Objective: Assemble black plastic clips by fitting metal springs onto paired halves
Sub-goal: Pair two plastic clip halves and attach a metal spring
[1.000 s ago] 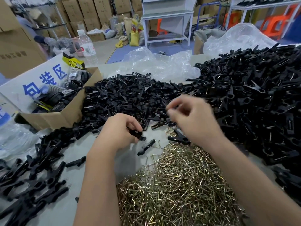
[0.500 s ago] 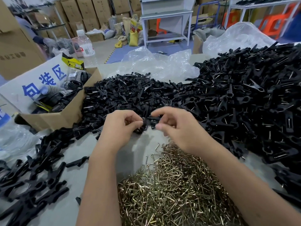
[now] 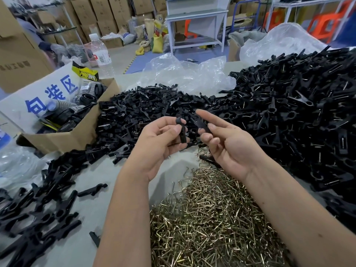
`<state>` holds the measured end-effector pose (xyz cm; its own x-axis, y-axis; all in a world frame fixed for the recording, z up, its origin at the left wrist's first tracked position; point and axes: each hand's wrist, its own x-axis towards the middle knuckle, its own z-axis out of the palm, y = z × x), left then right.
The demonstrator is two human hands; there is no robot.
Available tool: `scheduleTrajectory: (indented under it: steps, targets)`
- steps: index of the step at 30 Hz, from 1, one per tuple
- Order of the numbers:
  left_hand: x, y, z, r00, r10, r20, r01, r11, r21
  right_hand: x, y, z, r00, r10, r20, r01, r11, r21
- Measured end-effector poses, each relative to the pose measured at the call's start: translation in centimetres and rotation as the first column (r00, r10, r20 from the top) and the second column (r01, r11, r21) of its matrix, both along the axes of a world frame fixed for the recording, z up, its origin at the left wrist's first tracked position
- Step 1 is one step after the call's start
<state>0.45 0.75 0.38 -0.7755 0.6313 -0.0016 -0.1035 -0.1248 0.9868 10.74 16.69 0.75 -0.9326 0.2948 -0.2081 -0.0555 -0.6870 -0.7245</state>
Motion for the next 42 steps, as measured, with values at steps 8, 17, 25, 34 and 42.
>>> scheduleTrajectory:
  steps: [8,17,25,34,42]
  targets:
    - [-0.2,-0.2,-0.3,0.999,-0.051,0.003,0.051,0.998,-0.028,0.2,-0.8,0.3,0.980,0.197,-0.019,-0.186,0.950,0.250]
    - [-0.5,-0.8,-0.4,0.999,-0.032,-0.001,0.032,0.999,-0.002,0.4,-0.4,0.4,0.986,0.167,0.002,-0.108,0.625,0.774]
    - [-0.1,-0.5,-0.2,0.994,-0.062,0.085,0.061,0.998,0.023,-0.1,-0.6,-0.5,0.994,-0.031,-0.107,0.110,0.432,0.895]
    - [0.1,-0.1,0.0,0.991,-0.118,0.054,0.119,0.993,-0.012,-0.6,-0.4,-1.2,0.985,-0.123,-0.118,0.163,0.490,0.856]
    - [0.4,0.5,-0.1,0.991,-0.133,0.006,0.134,0.990,-0.036,-0.4,-0.6,-1.1,0.977,-0.165,-0.137,0.195,0.411,0.891]
